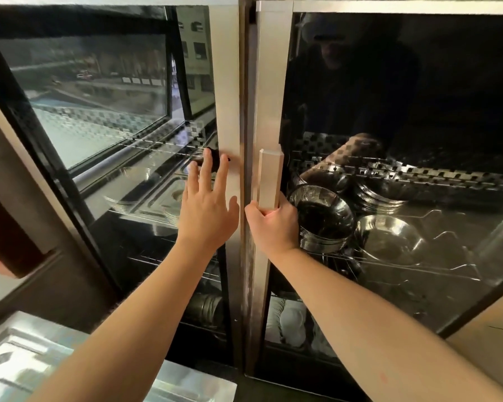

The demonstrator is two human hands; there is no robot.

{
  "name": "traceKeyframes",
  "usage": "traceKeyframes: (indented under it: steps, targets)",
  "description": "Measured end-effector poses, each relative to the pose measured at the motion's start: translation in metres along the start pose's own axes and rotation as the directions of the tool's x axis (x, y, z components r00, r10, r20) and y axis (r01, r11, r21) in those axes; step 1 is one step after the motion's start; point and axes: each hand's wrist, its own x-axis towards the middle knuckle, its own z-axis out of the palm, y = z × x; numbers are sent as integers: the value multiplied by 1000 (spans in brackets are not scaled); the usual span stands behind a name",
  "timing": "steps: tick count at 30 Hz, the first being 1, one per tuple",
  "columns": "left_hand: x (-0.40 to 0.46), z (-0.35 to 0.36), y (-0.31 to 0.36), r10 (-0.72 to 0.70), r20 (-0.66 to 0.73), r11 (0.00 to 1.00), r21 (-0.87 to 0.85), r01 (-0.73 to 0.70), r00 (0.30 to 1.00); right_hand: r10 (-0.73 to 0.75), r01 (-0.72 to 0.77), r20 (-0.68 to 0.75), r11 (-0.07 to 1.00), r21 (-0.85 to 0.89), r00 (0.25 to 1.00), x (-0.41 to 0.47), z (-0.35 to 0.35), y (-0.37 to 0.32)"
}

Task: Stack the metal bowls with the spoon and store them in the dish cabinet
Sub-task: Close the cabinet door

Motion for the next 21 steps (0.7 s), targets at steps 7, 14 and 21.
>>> traceKeyframes:
  steps: [7, 14, 21]
  targets:
    - [-2, -2, 4, -8, 26, 1000, -16, 9, 1000, -80, 78, -22, 995, -55, 997, 1, 1, 1]
    - [-7, -29, 14, -47, 122, 992, -107, 61, 991, 19, -7, 85, 991, -134, 996, -3, -8, -4]
    - [-25, -85, 24, -22, 133, 980, -194, 48, 991, 180, -82, 294, 946, -314, 939, -7, -30, -24]
